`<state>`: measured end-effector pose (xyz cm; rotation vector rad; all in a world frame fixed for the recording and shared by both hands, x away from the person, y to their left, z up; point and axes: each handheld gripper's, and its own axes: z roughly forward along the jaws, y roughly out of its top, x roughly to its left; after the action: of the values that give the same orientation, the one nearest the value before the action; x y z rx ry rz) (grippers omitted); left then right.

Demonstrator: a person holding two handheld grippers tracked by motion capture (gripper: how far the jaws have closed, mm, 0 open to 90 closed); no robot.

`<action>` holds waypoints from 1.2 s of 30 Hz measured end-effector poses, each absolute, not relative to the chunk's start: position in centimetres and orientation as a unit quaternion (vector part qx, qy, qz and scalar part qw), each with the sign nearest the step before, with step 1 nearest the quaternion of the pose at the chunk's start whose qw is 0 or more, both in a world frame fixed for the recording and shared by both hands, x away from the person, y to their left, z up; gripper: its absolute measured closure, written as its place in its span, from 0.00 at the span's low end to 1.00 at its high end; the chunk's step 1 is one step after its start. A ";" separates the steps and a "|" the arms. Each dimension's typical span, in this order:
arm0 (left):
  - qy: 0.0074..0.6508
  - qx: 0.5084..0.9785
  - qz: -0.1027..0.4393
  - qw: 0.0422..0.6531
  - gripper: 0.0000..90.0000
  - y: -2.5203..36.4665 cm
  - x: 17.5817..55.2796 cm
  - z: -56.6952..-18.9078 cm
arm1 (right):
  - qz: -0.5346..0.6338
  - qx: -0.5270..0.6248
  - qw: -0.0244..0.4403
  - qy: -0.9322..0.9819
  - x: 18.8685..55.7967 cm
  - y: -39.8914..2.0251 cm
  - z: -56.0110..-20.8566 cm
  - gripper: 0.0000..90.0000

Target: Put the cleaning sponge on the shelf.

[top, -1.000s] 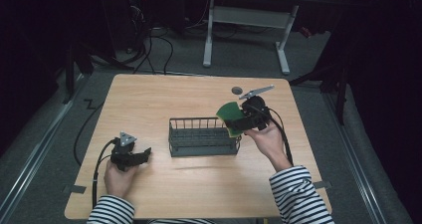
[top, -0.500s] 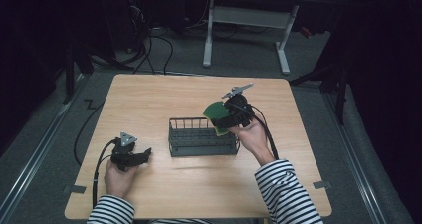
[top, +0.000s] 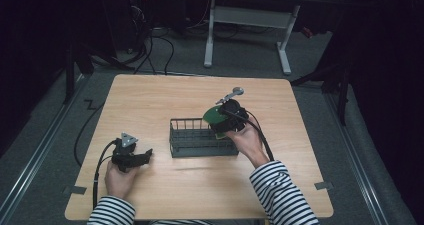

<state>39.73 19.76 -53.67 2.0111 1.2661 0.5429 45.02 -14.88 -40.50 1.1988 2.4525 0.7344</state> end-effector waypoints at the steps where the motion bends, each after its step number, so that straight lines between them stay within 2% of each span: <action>1: 0.488 0.774 0.209 0.345 0.29 19.7 39.7 -53.7 | 0.256 0.420 0.157 0.857 45.1 -14.9 -40.7 0.34; 13: 0.486 0.776 0.209 0.344 0.27 19.6 39.7 -53.7 | 0.255 0.431 0.141 0.854 44.9 -15.3 -41.5 0.34; 21: 0.487 0.775 0.209 0.344 0.27 19.6 39.7 -53.7 | 0.246 0.425 0.162 0.856 44.7 -14.7 -41.5 0.34; 26: 0.487 0.776 0.209 0.344 0.27 19.6 39.7 -53.7 | 0.247 0.436 0.154 0.852 44.8 -14.8 -41.6 0.34; 36: 0.487 0.775 0.209 0.344 0.27 19.6 39.7 -53.7 | 0.228 0.428 0.166 0.859 44.6 -14.4 -42.2 0.34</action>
<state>39.72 19.59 -53.69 2.0136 1.2654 0.5427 44.63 -14.43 -42.23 1.2185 2.4443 0.6496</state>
